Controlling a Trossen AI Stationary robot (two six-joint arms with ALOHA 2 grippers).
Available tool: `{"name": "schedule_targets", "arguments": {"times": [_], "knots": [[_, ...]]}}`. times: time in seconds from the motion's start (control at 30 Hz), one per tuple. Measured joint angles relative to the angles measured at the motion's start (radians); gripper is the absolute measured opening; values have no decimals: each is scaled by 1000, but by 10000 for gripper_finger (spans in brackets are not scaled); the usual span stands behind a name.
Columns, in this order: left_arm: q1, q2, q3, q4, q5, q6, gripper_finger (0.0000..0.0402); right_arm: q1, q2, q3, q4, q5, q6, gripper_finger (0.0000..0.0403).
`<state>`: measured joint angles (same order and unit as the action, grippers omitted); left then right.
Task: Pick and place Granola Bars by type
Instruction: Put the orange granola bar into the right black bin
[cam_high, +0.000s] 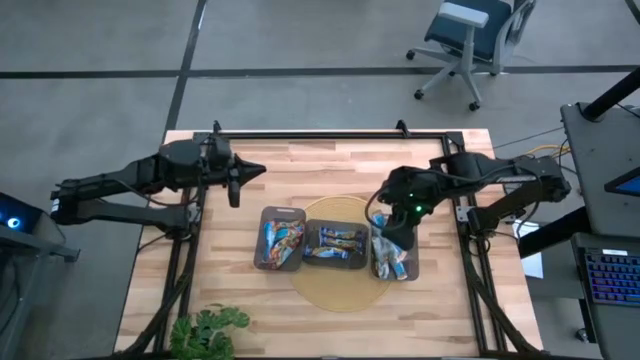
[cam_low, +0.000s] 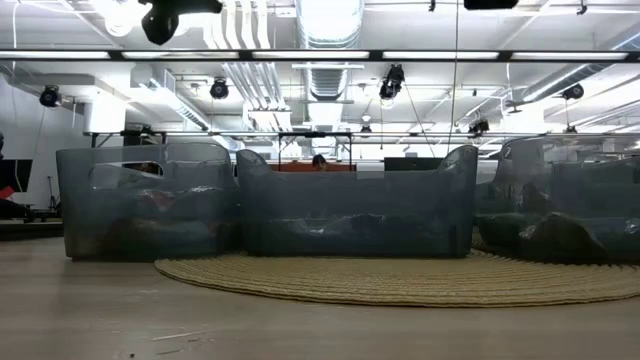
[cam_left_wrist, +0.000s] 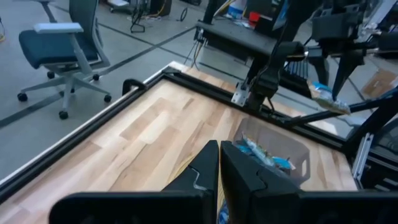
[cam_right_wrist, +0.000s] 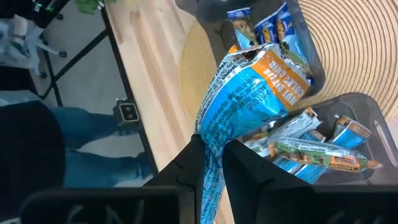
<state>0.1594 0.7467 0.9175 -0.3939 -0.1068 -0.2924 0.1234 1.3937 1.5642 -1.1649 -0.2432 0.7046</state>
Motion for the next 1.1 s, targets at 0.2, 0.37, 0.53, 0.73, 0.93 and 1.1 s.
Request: {"name": "schedule_targets", "arguments": {"times": [0.2, 0.37, 0.53, 0.73, 0.93, 1.1], "knots": [[0, 0, 18, -1, 5, 0, 0, 1, 0, 33, -7, 0, -8, 43], [0, 0, 19, -1, 12, 0, 0, 1, -12, 49, -5, 0, -9, 43], [0, 0, 19, -3, 16, -1, 0, 1, -38, 50, -6, 0, -9, 43], [0, 0, 19, -3, 28, -21, 0, 1, -74, 50, -4, 0, -6, 43], [0, 0, 19, -4, 38, -19, 0, 1, -95, 50, -3, 0, -6, 43], [0, 0, 19, -4, 38, -2, 0, 1, -98, 50, -3, 0, -9, 43]]}}
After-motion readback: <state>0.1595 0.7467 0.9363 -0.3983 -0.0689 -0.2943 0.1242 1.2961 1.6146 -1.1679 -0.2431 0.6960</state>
